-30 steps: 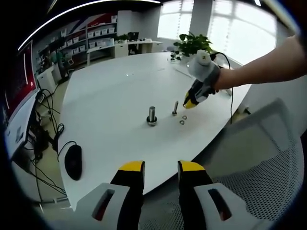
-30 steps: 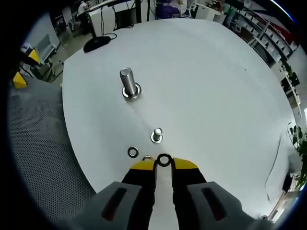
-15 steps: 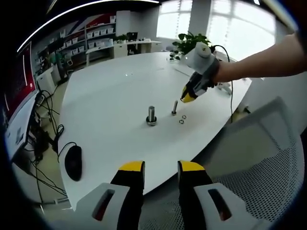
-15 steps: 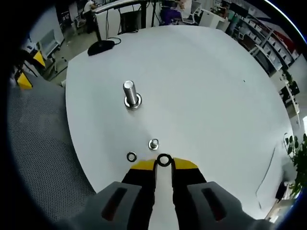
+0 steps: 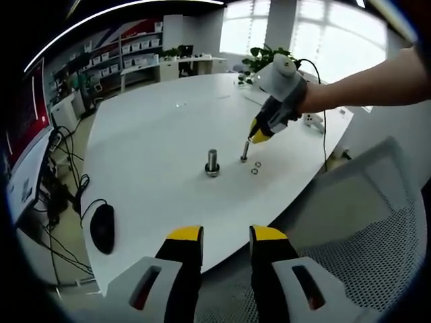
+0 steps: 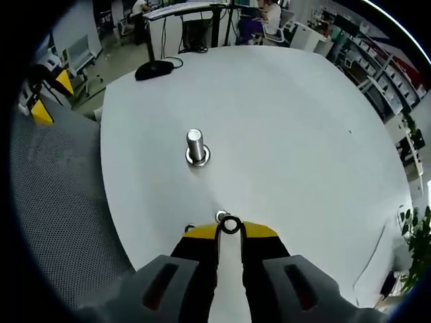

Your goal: Place the washer onto the threaded stud by aligning its center hole with the stud, sliding it down to the base, and recovering from edge contact or off-axis alignment until the washer reaches the visible bottom stop.

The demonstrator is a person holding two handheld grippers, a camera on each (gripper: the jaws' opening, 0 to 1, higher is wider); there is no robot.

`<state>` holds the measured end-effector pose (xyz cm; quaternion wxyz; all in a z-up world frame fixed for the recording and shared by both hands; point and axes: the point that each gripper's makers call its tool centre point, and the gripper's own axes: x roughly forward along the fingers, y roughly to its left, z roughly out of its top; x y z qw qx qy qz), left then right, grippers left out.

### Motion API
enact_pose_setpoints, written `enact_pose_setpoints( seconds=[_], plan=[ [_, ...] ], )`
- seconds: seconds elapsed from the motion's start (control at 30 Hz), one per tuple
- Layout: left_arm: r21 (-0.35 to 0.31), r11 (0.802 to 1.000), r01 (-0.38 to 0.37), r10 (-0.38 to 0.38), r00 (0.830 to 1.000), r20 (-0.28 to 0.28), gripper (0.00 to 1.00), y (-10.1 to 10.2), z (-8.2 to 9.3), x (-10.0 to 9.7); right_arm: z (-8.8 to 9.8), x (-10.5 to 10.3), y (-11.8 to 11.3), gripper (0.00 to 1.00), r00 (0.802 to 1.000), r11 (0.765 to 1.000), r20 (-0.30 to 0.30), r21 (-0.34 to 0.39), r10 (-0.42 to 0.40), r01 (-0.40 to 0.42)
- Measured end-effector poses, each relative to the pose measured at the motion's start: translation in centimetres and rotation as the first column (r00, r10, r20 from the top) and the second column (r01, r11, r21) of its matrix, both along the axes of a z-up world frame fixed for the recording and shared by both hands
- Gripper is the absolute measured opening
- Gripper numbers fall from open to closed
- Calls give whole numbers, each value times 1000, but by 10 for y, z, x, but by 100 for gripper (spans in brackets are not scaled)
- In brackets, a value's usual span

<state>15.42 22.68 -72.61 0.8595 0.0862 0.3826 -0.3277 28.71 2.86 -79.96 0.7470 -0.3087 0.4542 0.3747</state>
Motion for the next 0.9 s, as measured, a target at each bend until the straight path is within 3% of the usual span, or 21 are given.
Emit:
enact_pose_setpoints(
  seconds=[0.9],
  plan=[
    [1, 1000, -7, 7, 1000, -1, 25, 1, 0, 0, -18, 4, 6, 14, 999, 1000, -32, -30, 8, -9]
  ],
)
